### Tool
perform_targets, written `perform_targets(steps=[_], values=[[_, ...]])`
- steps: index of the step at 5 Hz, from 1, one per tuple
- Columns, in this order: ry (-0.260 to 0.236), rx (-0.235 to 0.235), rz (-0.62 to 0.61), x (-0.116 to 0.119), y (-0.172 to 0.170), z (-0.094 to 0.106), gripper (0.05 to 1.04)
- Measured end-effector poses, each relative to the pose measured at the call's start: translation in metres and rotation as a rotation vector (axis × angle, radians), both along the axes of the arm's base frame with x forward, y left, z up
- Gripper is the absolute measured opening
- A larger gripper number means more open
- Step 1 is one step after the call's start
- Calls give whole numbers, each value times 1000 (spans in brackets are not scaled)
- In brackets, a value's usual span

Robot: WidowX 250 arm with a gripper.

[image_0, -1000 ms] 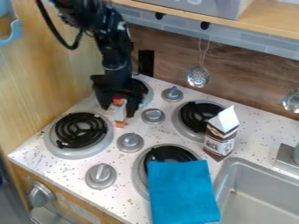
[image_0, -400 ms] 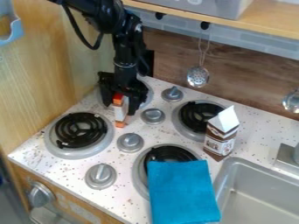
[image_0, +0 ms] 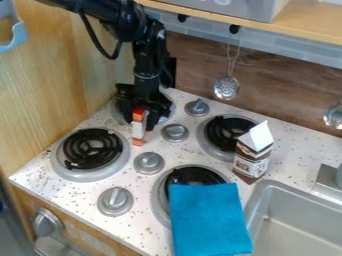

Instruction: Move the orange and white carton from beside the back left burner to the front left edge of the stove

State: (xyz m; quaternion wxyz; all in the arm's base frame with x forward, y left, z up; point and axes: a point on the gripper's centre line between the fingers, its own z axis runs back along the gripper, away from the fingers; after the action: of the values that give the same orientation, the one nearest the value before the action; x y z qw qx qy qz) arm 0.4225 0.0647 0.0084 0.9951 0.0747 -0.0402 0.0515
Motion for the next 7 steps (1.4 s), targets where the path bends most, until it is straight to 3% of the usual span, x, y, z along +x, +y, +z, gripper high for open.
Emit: perform_targets(steps=[1,3,4,5,7], values=[[-6,13,-2,1,2,0,421],[-9,12,-7,-10,1,-1,396],[-41,-12,1,-18,-5,16,396],[-115,-41,4,-32,-12,48,396],[-187,-84,-21,-68,-24,81,396]])
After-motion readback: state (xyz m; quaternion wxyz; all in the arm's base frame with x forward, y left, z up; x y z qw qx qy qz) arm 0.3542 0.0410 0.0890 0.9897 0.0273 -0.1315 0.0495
